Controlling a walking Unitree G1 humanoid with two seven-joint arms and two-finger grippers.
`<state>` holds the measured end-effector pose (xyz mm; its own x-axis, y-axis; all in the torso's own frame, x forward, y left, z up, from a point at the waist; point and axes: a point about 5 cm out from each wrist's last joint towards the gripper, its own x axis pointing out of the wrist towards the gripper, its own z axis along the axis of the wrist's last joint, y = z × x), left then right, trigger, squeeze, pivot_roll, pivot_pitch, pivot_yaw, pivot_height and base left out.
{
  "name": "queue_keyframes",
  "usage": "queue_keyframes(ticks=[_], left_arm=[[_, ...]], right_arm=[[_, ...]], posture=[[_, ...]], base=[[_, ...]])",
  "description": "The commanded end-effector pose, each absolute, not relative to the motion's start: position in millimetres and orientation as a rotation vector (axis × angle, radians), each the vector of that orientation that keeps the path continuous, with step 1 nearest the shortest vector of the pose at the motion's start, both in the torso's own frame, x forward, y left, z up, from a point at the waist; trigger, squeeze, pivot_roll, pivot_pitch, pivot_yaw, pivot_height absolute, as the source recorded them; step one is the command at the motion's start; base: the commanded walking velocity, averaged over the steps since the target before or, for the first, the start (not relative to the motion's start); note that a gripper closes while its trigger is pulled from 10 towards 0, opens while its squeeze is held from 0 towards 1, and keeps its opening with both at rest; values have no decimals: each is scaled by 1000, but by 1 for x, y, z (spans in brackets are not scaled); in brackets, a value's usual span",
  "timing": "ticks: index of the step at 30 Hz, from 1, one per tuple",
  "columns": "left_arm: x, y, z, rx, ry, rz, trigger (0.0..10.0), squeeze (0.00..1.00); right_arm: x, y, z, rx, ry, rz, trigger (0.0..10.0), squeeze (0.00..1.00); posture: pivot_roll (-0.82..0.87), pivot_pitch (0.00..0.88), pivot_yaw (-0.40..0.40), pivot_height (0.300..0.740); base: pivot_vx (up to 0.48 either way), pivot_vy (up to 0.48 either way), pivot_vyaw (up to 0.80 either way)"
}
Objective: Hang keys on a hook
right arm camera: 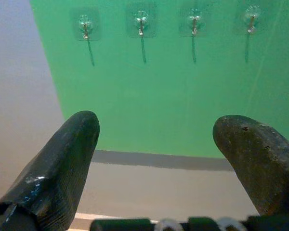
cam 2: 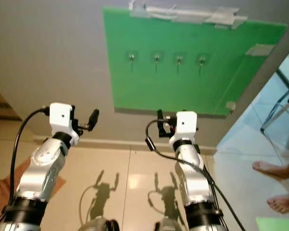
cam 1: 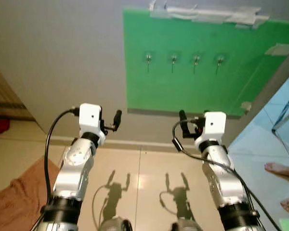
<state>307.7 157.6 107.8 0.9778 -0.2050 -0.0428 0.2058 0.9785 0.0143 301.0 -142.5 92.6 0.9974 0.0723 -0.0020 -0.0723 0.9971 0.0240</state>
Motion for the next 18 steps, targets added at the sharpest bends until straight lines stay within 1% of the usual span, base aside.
queue_keyframes(ticks=[1,5,9,14,17,18], left_arm=[[309,154,108,18,37,-225,10000,0],[306,159,105,-10,51,-198,10000,0],[297,168,94,-100,96,-142,10000,0],[299,164,97,-71,77,-157,10000,0],[302,163,100,-32,55,-172,10000,0],[303,163,100,-33,56,-171,10000,0]], right_arm=[[300,-148,89,29,12,50,10000,0],[296,-151,89,35,9,33,10000,0],[289,-153,88,41,5,21,10000,0],[289,-155,87,36,6,19,10000,0],[291,-154,84,35,39,16,10000,0],[291,-153,85,56,35,21,10000,0]], posture=[[-157,67,35,740],[-164,71,33,740],[-168,77,31,740],[-166,79,26,740],[-166,79,26,740],[-166,79,26,740]], base=[[0,0,0],[0,0,0],[0,0,0],[0,0,0],[0,0,0],[0,0,-725]])
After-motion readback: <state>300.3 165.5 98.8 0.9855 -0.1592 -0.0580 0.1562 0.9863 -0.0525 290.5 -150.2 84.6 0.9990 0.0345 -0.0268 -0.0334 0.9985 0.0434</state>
